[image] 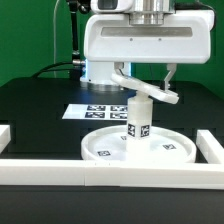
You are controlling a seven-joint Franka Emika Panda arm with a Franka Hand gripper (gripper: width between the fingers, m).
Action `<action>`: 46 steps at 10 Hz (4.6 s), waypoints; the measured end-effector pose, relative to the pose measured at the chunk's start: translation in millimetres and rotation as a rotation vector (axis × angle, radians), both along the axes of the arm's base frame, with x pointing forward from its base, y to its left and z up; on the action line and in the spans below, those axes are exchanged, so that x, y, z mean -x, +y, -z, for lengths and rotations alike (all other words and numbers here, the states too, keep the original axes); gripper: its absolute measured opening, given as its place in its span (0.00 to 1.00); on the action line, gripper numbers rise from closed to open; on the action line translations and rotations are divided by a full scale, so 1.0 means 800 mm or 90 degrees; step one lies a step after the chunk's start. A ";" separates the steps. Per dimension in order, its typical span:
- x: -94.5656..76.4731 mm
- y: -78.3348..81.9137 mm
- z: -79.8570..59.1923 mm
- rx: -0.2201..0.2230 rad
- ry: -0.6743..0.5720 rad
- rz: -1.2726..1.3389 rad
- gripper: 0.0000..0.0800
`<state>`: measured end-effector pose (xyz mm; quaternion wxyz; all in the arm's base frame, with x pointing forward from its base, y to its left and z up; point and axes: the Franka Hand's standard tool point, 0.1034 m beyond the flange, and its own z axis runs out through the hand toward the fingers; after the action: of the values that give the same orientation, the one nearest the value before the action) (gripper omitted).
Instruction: Assemble round table
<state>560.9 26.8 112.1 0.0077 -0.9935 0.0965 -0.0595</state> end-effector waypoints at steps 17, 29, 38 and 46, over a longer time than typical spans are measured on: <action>0.010 -0.055 0.008 -0.151 -0.017 0.064 0.56; 0.013 -0.070 0.012 -0.212 -0.038 0.461 0.66; 0.022 -0.081 -0.032 -0.228 -0.014 0.414 0.81; 0.019 -0.066 -0.032 -0.059 0.004 -0.179 0.81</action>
Offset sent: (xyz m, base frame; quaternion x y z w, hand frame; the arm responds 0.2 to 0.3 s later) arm 0.0000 0.0000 0.0000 0.0000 0.0000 0.0000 1.0000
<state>545.7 -26.1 138.1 0.0619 -0.9960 -0.0413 -0.0502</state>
